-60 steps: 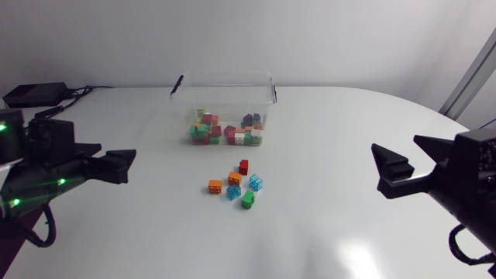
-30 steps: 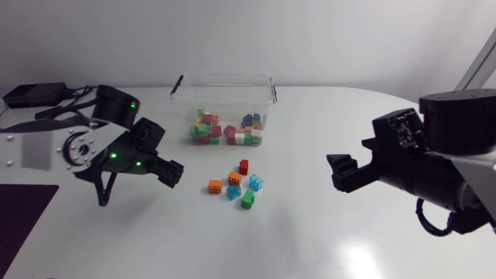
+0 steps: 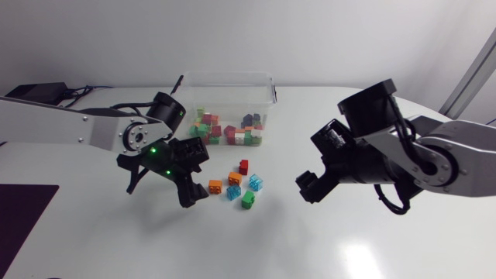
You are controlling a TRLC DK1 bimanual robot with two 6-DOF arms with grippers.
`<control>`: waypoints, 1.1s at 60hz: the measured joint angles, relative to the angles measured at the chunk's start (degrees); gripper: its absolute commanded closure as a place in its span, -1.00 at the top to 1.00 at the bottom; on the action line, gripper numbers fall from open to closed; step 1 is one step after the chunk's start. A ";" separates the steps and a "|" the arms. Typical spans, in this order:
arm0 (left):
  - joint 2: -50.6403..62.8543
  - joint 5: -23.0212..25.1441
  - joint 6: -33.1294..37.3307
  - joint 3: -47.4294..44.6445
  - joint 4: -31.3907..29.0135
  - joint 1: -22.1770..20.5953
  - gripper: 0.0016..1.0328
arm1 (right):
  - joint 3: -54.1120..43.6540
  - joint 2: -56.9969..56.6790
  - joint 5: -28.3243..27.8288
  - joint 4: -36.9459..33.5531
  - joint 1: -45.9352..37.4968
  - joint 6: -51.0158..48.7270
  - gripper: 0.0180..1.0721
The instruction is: Place the duplo bricks in the container
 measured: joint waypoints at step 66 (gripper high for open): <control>16.76 10.23 18.53 18.43 -17.92 4.37 -0.49 | 18.18 29.79 -3.56 1.55 3.37 -1.73 0.72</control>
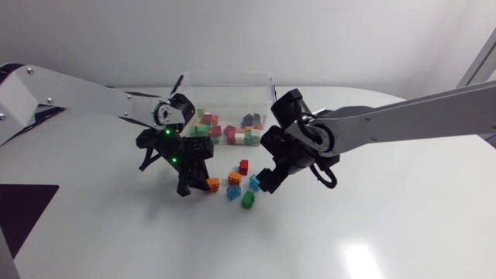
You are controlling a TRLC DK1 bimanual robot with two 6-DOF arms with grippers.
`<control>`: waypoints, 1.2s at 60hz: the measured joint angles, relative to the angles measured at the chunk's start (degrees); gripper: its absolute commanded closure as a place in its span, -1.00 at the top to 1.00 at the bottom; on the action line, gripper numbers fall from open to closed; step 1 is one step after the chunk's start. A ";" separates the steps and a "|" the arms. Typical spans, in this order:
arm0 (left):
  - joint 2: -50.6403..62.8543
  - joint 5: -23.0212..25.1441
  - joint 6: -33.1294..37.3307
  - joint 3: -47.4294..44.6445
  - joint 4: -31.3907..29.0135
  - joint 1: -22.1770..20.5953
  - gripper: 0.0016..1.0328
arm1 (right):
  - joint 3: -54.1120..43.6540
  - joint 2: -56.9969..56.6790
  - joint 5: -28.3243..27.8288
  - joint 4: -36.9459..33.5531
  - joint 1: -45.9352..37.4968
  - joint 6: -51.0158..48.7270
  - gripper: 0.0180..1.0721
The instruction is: Place the duplo bricks in the container
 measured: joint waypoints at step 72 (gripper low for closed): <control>-10.08 13.38 -4.52 13.75 -4.68 9.90 -0.49 | 10.56 11.10 -2.54 -7.52 2.91 1.70 -0.58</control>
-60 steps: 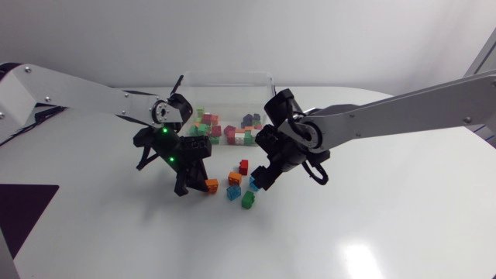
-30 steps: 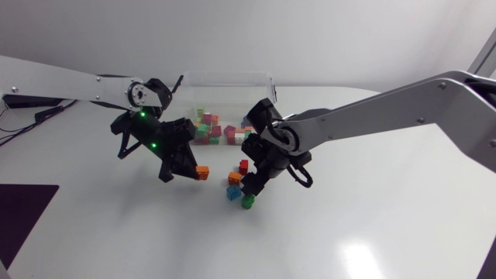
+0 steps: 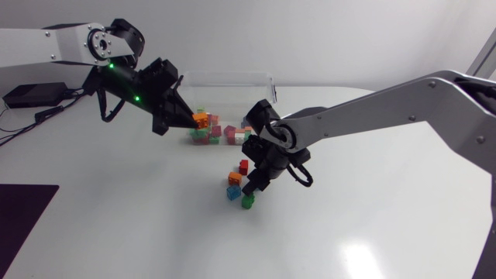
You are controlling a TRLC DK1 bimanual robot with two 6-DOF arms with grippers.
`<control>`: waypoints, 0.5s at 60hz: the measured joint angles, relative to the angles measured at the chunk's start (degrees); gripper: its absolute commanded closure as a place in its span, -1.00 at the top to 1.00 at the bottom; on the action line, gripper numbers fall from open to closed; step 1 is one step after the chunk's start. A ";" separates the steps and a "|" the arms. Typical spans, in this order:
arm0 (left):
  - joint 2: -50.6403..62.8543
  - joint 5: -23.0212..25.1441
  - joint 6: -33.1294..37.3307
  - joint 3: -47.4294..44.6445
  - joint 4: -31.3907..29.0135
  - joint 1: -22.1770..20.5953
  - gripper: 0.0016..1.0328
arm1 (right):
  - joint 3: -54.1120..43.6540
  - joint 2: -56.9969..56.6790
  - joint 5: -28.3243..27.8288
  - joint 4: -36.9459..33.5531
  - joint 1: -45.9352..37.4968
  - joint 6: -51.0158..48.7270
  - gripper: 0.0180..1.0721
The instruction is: Place the duplo bricks in the container
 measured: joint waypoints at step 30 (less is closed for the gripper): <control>3.56 -1.31 -24.74 4.20 29.40 1.81 -0.42 | 1.60 -10.45 -0.22 -2.97 -1.05 0.02 -0.58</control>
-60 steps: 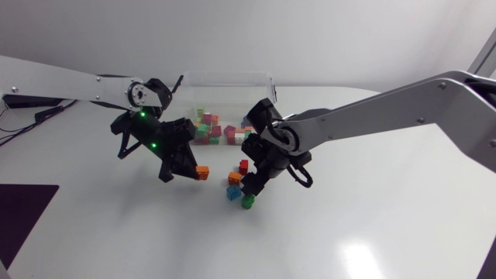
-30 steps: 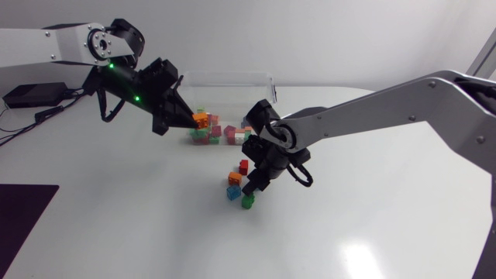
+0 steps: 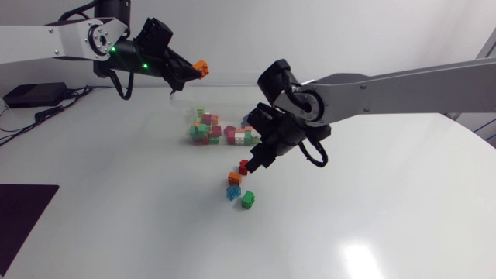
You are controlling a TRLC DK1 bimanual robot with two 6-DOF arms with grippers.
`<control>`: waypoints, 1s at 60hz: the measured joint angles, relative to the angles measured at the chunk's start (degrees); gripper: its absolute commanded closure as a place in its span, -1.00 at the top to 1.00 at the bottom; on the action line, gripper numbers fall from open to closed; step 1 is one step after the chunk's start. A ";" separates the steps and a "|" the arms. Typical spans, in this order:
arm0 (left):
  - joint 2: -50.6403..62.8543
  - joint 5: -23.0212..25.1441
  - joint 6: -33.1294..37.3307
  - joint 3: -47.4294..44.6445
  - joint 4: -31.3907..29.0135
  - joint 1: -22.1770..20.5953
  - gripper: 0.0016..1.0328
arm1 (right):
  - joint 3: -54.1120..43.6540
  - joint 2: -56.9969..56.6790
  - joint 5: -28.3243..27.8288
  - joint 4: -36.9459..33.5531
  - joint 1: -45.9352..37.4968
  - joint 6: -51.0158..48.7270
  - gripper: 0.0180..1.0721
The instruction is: Place the duplo bricks in the container
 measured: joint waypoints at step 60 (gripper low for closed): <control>-16.98 -26.75 -14.60 -23.50 13.90 -6.23 0.92 | 17.25 2.71 -1.31 17.86 -3.56 1.51 -0.56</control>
